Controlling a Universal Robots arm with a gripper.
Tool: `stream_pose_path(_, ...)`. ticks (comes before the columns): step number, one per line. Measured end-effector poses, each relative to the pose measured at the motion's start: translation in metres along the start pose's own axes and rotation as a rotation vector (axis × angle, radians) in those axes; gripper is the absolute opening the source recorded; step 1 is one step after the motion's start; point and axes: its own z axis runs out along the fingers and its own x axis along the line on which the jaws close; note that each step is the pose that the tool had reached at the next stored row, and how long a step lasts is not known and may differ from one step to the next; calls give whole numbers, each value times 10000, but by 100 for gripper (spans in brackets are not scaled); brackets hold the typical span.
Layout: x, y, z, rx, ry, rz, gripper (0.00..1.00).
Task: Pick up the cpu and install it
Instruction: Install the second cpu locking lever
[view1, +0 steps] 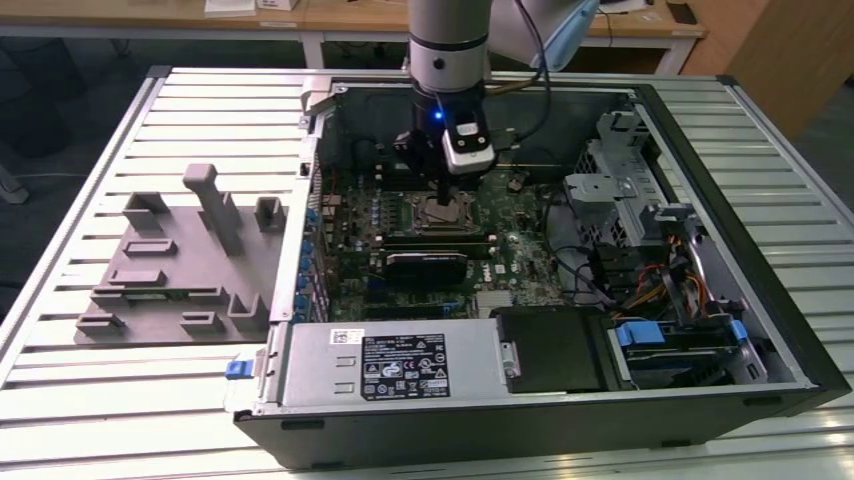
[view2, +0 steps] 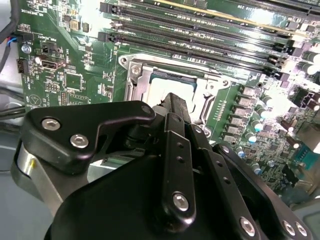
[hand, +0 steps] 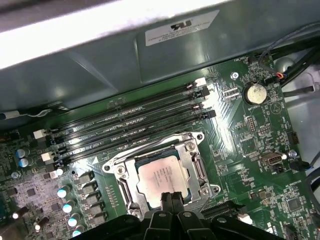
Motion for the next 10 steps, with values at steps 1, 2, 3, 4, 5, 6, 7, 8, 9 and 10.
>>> stream_pose_path(1,-2,0,-26,-1,0,0,11)
stream_pose_path(2,-4,-1,-50,1,0,0,11)
stream_pose_path(3,-4,-1,-63,1,0,0,11)
stream_pose_path(4,-5,-2,-78,0,0,0,11)
stream_pose_path(5,-7,-2,-93,0,0,0,11)
stream_pose_path(6,-8,-2,-110,-1,0,0,11)
stream_pose_path(7,-9,-3,-126,-1,0,0,11)
stream_pose_path(8,-10,-3,-143,0,0,0,11)
stream_pose_path(9,-11,-3,-157,1,0,0,11)
stream_pose_path(10,-12,-3,-169,0,0,0,11)
